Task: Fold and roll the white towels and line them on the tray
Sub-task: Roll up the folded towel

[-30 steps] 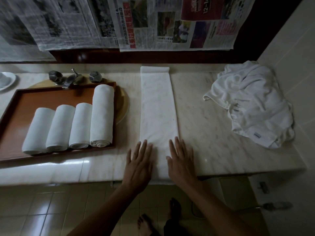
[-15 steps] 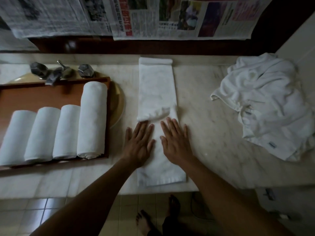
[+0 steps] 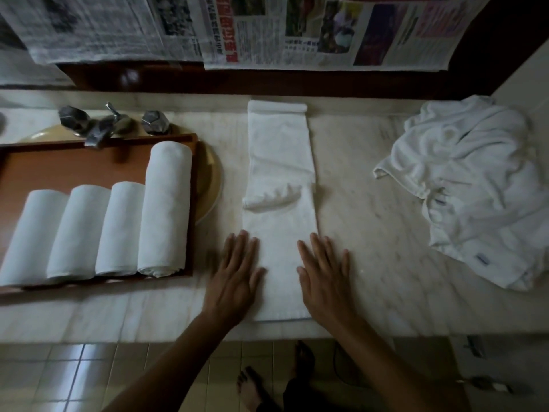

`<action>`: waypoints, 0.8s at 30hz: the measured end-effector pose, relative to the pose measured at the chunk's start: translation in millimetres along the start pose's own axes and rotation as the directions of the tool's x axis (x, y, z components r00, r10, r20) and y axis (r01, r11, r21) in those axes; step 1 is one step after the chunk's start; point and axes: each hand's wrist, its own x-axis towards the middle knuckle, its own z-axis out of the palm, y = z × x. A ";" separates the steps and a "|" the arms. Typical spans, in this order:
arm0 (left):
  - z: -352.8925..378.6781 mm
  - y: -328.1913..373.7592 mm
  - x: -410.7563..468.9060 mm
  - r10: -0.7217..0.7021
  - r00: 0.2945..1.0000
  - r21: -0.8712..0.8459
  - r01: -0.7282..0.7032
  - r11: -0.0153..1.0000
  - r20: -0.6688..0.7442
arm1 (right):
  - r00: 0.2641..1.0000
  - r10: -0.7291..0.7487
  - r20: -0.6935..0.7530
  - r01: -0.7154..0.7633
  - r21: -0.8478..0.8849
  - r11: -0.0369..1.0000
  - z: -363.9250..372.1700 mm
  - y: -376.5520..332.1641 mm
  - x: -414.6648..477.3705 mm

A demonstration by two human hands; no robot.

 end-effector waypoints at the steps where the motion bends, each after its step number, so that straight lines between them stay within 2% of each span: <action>1: -1.7 -7.1 -3.9 -0.026 0.999 -0.009 0.026 1.000 -0.018 | 1.000 0.031 -0.007 -0.031 -0.001 1.000 -2.1 5.4 -3.7; 3: -7.9 -10.1 -15.9 -0.061 0.997 -0.006 0.061 0.998 -0.044 | 0.997 0.068 -0.031 -0.067 0.029 0.997 -7.2 14.0 -13.6; 5: -11.6 4.2 -36.4 -0.092 0.991 -0.025 0.090 0.996 -0.094 | 0.997 0.041 -0.062 -0.034 0.119 0.992 -10.8 15.5 -29.2; 6: -13.1 15.2 -49.3 -0.064 0.990 -0.037 0.060 0.998 -0.128 | 0.997 0.009 -0.074 0.003 0.168 0.986 -12.5 13.2 -39.3; 9: 2.8 35.3 -90.7 0.172 0.980 -0.007 -0.174 0.985 -0.096 | 0.984 -0.158 -0.081 0.173 0.223 0.959 -8.3 3.6 -77.2; 11: 16.4 28.7 -109.1 0.293 0.955 0.042 -0.291 0.956 -0.039 | 0.962 -0.265 -0.073 0.273 0.156 0.949 0.3 0.0 -101.7; 12: 18.7 24.9 -113.3 0.310 0.950 0.052 -0.308 0.950 -0.033 | 0.956 -0.287 -0.067 0.293 0.118 0.949 4.8 0.5 -111.0; 19: -8.5 20.9 -114.4 0.349 0.937 0.037 -0.349 0.937 0.007 | 0.943 -0.266 -0.197 0.282 0.053 0.958 -2.3 3.9 -119.8; 22: -13.0 13.9 -109.8 0.351 0.936 0.043 -0.351 0.935 0.017 | 0.947 -0.284 -0.148 0.303 0.129 0.944 -14.6 6.3 -112.7; 24: -17.4 14.0 -109.8 0.282 0.959 0.013 -0.282 0.959 0.004 | 0.976 -0.210 -0.059 0.218 0.256 0.942 -24.9 7.1 -109.2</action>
